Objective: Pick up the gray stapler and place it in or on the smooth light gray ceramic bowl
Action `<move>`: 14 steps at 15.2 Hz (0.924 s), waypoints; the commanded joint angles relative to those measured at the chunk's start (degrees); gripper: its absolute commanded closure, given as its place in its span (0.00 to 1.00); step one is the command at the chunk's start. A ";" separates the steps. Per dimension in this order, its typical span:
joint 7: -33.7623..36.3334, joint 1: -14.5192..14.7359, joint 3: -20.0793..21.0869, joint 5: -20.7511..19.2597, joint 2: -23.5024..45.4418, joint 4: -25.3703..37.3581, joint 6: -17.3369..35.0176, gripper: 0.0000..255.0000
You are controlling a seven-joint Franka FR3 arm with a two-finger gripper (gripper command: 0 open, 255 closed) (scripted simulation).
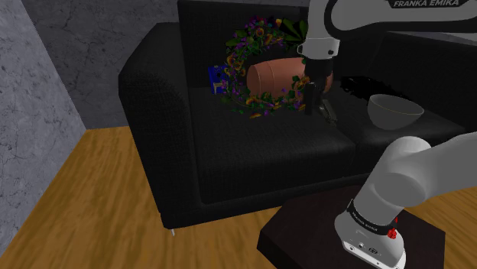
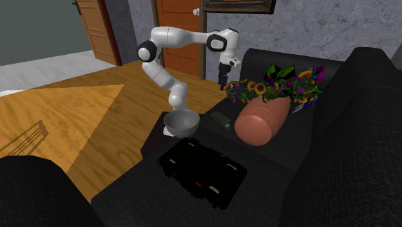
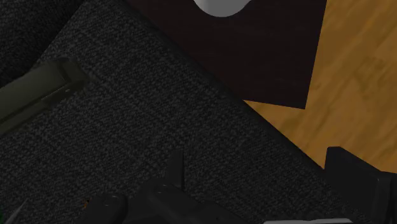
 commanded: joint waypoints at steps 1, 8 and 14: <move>0.00 0.00 0.00 0.00 0.00 0.00 0.00 0.00; 6.85 -8.38 -7.03 0.08 11.81 5.72 1.37 0.00; 12.31 -14.85 -13.36 1.09 20.24 9.86 1.73 0.00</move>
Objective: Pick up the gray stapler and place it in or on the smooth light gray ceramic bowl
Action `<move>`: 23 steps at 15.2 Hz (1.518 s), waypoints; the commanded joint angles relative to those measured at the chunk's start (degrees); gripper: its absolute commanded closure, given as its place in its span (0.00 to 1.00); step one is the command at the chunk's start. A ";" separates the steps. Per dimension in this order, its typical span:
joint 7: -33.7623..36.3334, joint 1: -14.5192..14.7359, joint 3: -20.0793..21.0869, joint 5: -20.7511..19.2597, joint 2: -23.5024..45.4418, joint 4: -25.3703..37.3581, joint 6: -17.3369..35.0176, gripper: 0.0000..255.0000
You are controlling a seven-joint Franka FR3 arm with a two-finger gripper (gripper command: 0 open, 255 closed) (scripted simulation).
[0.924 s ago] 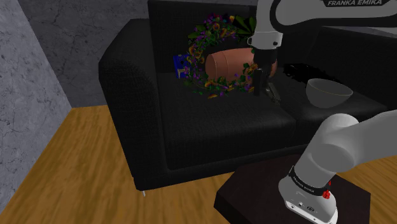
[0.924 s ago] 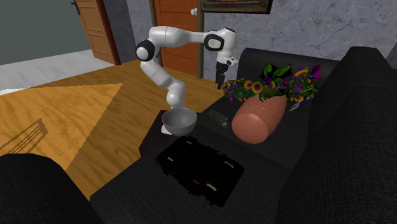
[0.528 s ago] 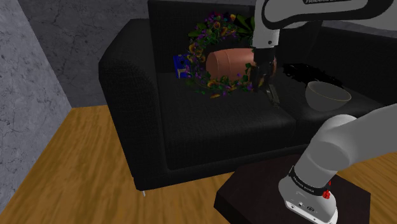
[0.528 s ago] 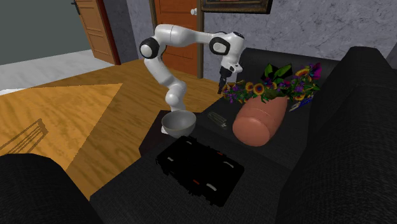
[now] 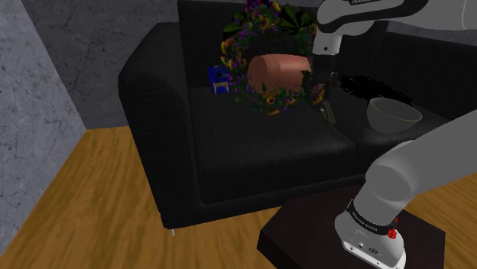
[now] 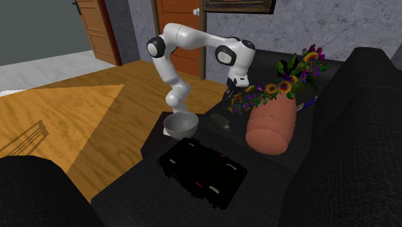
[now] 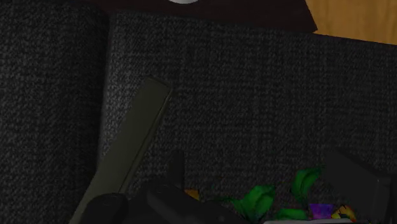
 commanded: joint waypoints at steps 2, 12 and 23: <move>2.82 -3.62 -4.02 0.58 5.60 1.15 -0.03 0.00; 6.64 -8.43 -8.00 1.76 9.24 -1.59 3.61 0.00; 6.43 -7.94 -8.54 1.75 9.79 -3.40 5.98 1.00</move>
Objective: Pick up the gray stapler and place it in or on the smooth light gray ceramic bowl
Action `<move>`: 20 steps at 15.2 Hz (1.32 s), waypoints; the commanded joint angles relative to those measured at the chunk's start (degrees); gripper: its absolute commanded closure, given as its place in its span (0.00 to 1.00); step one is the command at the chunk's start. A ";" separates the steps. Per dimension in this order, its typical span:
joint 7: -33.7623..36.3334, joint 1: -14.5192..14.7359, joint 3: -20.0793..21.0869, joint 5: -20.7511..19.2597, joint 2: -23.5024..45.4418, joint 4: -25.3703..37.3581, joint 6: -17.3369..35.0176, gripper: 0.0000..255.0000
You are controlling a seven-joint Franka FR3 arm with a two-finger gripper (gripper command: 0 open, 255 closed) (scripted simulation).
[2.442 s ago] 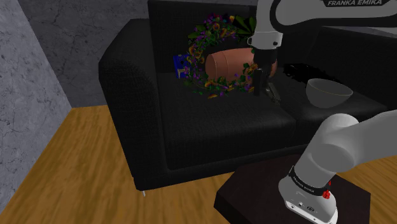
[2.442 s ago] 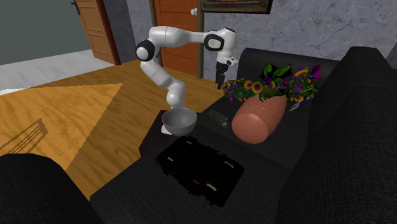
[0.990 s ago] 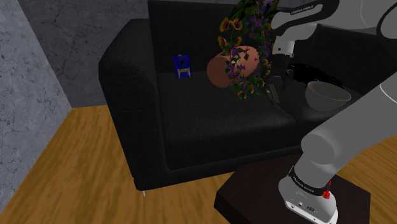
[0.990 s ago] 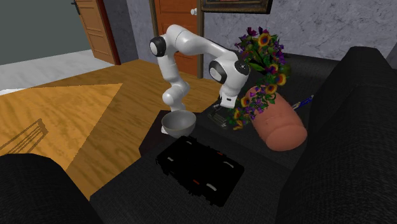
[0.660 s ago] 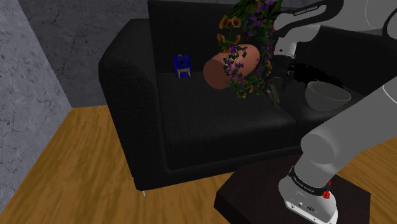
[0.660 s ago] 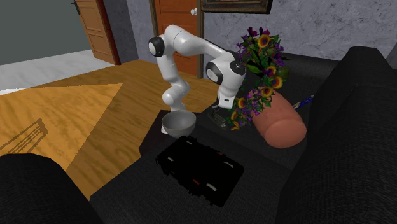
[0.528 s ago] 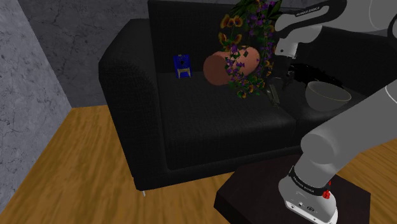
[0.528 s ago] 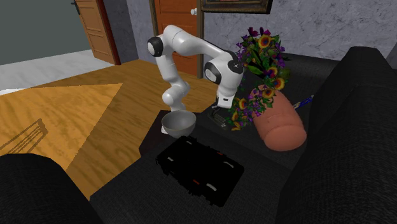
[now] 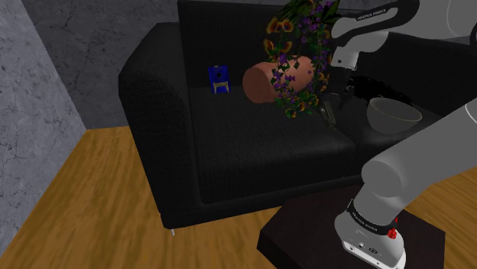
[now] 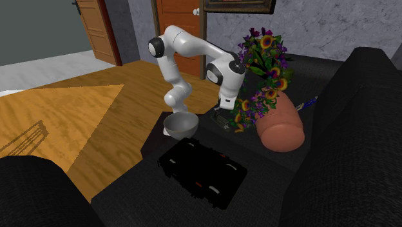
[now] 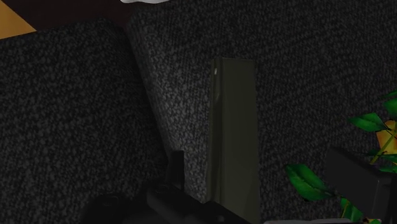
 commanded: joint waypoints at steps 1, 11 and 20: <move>-0.01 0.08 -0.13 -0.38 4.63 -1.22 1.29 1.00; 0.87 -0.21 0.78 -0.36 3.02 -0.25 -1.21 1.00; 1.88 -0.14 1.24 -0.33 1.80 5.60 -8.17 1.00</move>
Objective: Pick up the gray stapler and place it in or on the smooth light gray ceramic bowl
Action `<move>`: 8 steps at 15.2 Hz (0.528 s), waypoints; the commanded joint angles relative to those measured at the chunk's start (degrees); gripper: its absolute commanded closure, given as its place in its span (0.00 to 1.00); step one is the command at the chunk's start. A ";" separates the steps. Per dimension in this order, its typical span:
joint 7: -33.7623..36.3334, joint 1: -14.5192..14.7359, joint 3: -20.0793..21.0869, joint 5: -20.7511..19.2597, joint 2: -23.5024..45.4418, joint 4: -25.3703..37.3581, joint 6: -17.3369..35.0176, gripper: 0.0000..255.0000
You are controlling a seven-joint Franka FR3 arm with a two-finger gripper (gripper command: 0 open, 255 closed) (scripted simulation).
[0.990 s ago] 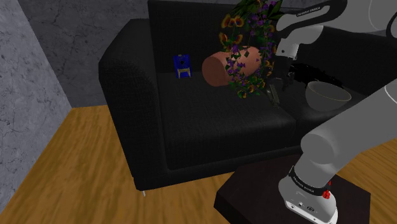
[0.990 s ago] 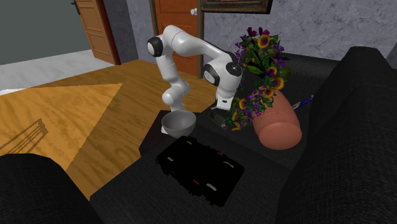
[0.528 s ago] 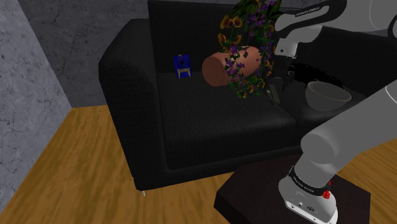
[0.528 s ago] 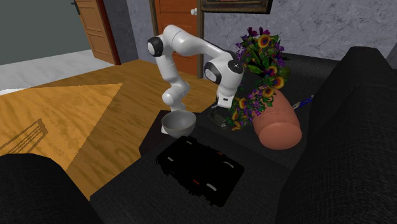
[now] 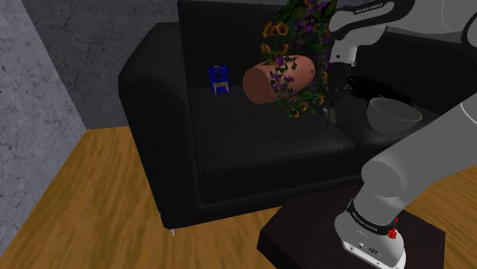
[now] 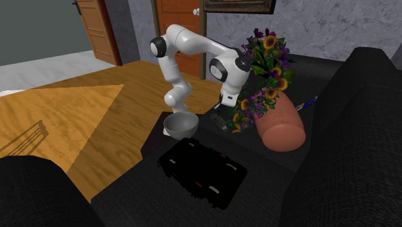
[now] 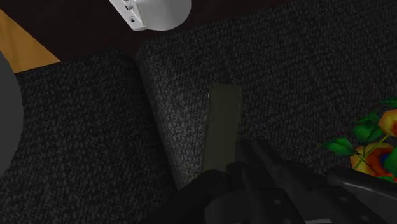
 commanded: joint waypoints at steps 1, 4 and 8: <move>0.15 -0.09 -0.06 0.02 -0.28 1.67 -1.45 1.00; 0.08 -0.07 -0.04 -0.10 -0.13 1.20 -1.51 0.00; -1.89 -6.97 -6.77 4.39 -17.13 -15.23 19.64 0.00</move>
